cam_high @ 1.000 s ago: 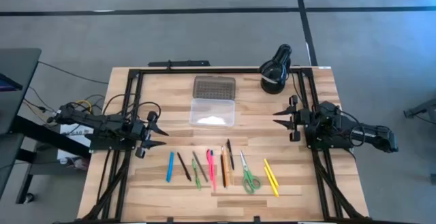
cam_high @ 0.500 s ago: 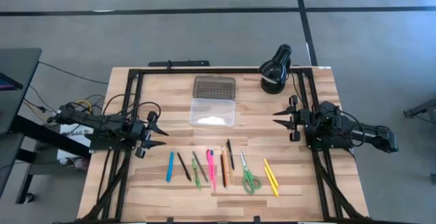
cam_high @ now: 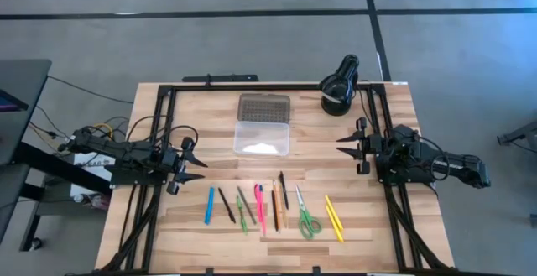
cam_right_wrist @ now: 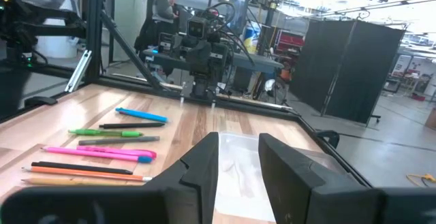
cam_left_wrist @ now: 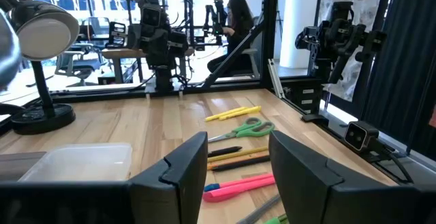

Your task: Pick & place school supplies into a supply box

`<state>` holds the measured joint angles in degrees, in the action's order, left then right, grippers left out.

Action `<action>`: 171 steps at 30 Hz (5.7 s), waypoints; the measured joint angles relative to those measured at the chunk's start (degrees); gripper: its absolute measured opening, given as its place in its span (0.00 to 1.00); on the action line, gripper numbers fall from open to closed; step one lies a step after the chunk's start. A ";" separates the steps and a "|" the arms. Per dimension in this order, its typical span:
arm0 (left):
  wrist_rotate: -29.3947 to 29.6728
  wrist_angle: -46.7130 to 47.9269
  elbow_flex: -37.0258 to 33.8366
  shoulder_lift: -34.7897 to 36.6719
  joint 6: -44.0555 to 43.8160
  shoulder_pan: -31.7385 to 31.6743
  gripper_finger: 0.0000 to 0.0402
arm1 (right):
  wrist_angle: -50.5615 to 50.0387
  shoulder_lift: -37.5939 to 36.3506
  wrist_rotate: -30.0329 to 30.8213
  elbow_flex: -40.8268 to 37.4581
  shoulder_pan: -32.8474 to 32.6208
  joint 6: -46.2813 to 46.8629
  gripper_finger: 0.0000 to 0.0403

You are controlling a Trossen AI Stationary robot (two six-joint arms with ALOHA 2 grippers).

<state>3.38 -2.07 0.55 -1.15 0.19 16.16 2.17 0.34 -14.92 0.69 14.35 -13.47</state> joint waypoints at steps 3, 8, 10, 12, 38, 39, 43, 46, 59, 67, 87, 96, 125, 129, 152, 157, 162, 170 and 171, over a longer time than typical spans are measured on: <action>0.01 0.00 -0.02 0.01 0.00 -0.01 0.38 | 0.00 0.02 -0.01 -0.01 0.00 0.00 0.25; 0.02 0.00 0.01 0.01 0.00 -0.01 0.38 | 0.00 0.01 -0.01 0.00 0.00 0.00 0.25; 0.01 0.00 -0.01 0.01 0.00 0.00 0.38 | 0.02 0.01 -0.01 0.00 0.00 0.00 0.25; 0.00 0.00 0.00 0.00 -0.48 -0.02 0.38 | 0.00 0.01 0.00 0.00 0.00 0.00 0.25; 21.87 -7.47 0.01 0.02 -37.71 -0.02 0.38 | 0.73 0.02 -0.19 -0.06 0.00 1.56 0.25; 22.70 -7.34 0.01 0.02 -37.78 -0.02 0.38 | 1.50 0.02 -0.21 -0.09 0.00 4.16 0.25; 23.02 -7.66 0.01 0.02 -38.24 -0.04 0.38 | 5.52 0.02 -0.19 -0.09 0.00 18.21 0.25; 23.03 -7.34 0.01 0.02 -37.38 -0.04 0.38 | 11.78 0.00 -0.15 -0.09 0.00 31.73 0.25; 23.93 -2.99 0.01 0.02 -39.52 -0.04 0.38 | 35.27 0.00 0.00 -0.07 -0.07 57.07 0.25; 26.85 -3.04 0.01 0.02 -39.91 -0.04 0.38 | 37.21 0.00 0.11 -0.03 -0.07 57.38 0.25; 29.51 -7.15 0.01 0.04 -40.31 -0.04 0.38 | 34.33 0.81 9.55 3.65 -0.09 62.42 0.25; 23.80 -23.93 3.37 0.07 -24.21 -0.02 0.38 | 27.48 9.93 2.94 16.94 -0.09 48.20 0.25; 10.37 -4.94 37.06 -27.94 -8.29 -0.02 0.38 | 3.40 46.63 -7.28 47.47 -2.31 41.31 0.25; 10.36 6.35 43.82 -34.95 -10.30 -0.02 0.38 | -7.09 51.98 -1.57 50.92 -6.24 40.24 0.25; 13.30 37.97 52.55 -45.40 -20.79 -0.02 0.38 | -54.56 69.54 27.06 57.92 -36.31 82.61 0.25; 15.77 37.87 52.53 -45.67 -20.55 -0.02 0.38 | -56.22 74.82 26.79 57.90 -44.37 98.20 0.25; 17.05 37.80 52.51 -45.66 -19.07 -0.02 0.38 | -55.76 79.12 23.63 57.88 -49.34 108.17 0.25; 19.08 37.64 52.48 -45.78 -18.45 -0.02 0.38 | -51.06 84.44 19.08 57.87 -52.55 115.40 0.25; 19.10 37.64 52.48 -45.79 -18.45 -0.02 0.38 | -50.94 84.99 18.63 57.88 -52.76 115.92 0.25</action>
<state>22.48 35.57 53.04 -46.94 -18.26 16.14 -48.76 85.34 3.71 58.57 -38.41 102.45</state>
